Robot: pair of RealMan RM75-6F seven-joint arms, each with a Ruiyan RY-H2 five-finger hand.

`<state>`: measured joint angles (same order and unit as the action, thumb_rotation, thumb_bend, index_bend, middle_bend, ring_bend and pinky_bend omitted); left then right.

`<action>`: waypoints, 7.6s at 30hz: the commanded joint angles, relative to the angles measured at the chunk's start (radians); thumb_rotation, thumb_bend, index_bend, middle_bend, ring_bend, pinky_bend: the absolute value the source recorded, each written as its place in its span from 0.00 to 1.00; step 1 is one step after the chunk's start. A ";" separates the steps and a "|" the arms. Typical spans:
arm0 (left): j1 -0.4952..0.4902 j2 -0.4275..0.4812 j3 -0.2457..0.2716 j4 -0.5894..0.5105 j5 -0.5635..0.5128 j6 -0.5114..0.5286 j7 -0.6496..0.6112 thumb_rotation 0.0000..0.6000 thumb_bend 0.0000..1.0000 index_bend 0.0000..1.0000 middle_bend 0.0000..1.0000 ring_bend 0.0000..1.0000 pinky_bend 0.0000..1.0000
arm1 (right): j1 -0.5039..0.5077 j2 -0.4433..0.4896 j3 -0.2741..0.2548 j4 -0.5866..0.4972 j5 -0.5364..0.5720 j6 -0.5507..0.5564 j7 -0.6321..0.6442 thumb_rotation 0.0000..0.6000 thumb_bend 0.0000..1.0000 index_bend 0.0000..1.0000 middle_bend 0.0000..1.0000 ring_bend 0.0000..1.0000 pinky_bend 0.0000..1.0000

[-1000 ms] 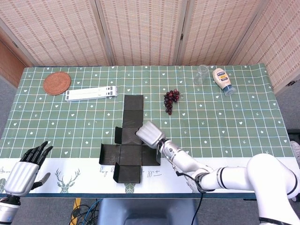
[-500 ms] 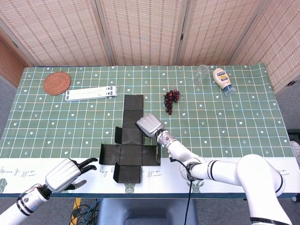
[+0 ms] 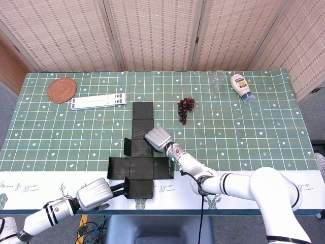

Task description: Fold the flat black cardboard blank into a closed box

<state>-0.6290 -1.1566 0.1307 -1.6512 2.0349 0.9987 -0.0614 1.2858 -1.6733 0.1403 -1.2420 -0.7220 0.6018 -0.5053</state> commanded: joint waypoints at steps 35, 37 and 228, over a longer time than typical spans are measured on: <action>-0.055 -0.074 0.064 0.031 -0.102 -0.072 0.141 1.00 0.26 0.26 0.15 0.80 0.82 | 0.000 -0.085 -0.011 0.134 -0.113 -0.019 0.059 1.00 0.84 0.44 0.45 0.90 1.00; -0.056 -0.074 0.067 0.029 -0.111 -0.083 0.156 1.00 0.26 0.27 0.15 0.80 0.82 | 0.002 -0.080 -0.021 0.131 -0.094 -0.021 0.038 1.00 0.84 0.44 0.45 0.90 1.00; -0.037 -0.310 -0.070 0.379 -0.363 0.033 0.161 1.00 0.21 0.19 0.14 0.75 0.83 | -0.472 0.235 -0.099 -0.175 -0.234 0.198 0.090 1.00 0.54 0.30 0.36 0.90 1.00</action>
<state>-0.6657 -1.4669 0.0604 -1.2726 1.6723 1.0319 0.0993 0.8144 -1.4377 0.0414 -1.4168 -0.9564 0.8003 -0.4156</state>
